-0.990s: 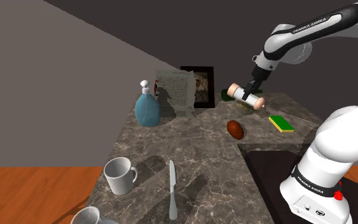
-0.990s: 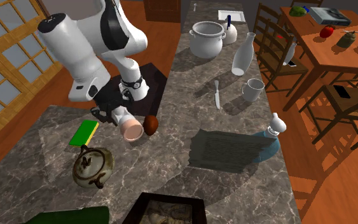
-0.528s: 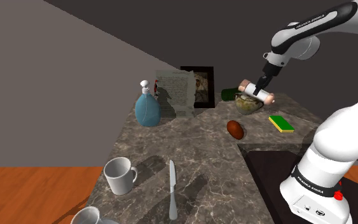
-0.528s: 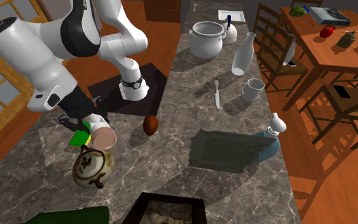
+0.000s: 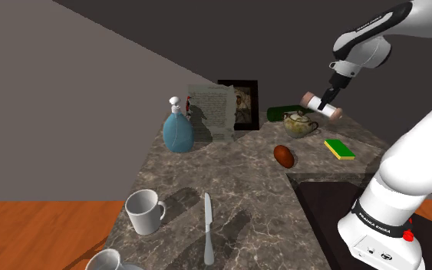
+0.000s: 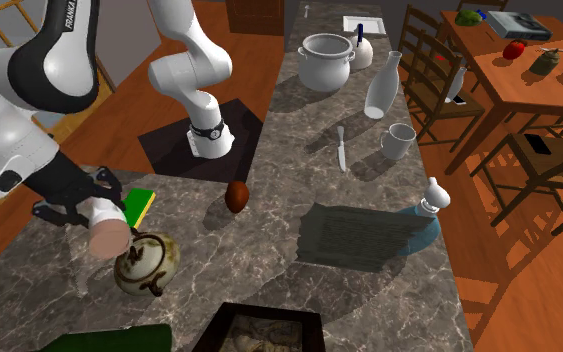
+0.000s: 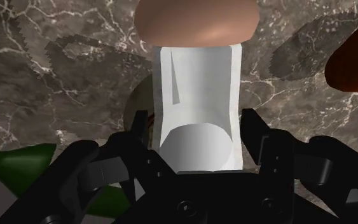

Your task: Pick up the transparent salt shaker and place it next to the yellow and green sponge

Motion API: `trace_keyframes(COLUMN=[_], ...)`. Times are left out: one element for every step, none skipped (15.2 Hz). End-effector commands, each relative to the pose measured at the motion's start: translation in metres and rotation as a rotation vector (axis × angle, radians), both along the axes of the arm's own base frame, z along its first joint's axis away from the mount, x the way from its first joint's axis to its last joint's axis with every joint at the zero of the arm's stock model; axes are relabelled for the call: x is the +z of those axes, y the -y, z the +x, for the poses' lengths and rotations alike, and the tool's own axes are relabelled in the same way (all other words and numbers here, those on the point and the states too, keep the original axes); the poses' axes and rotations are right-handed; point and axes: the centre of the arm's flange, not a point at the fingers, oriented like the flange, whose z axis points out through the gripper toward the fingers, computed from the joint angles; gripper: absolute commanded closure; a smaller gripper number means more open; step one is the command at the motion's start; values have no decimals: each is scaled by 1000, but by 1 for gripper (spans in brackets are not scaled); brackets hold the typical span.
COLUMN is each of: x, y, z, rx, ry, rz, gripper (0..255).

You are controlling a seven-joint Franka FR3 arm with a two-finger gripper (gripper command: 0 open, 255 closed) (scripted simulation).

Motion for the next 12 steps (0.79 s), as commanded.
trace_keyframes(x=[2, 2, 2, 2, 3, 3, 3, -2, -8, -13, -18, -23], y=[28, 41, 54, 67, 80, 93, 102, 102, 102, 102, 102, 102], z=[-8, -10, -13, -15, -18, -20, -22, -22, -22, -22, -22, -22], rx=[3, 3, 3, 3, 3, 3, 3, 3, 3, 3, 3, 3], ry=[1, 1, 1, 1, 1, 1, 1, 1, 1, 1, 1, 1], rz=[-2, -2, -2, -2, -2, -2, -2, -2, -2, -2, -2, -2], gripper=[255, 255, 255, 255, 255, 255, 255, 255, 255, 255, 255, 255])
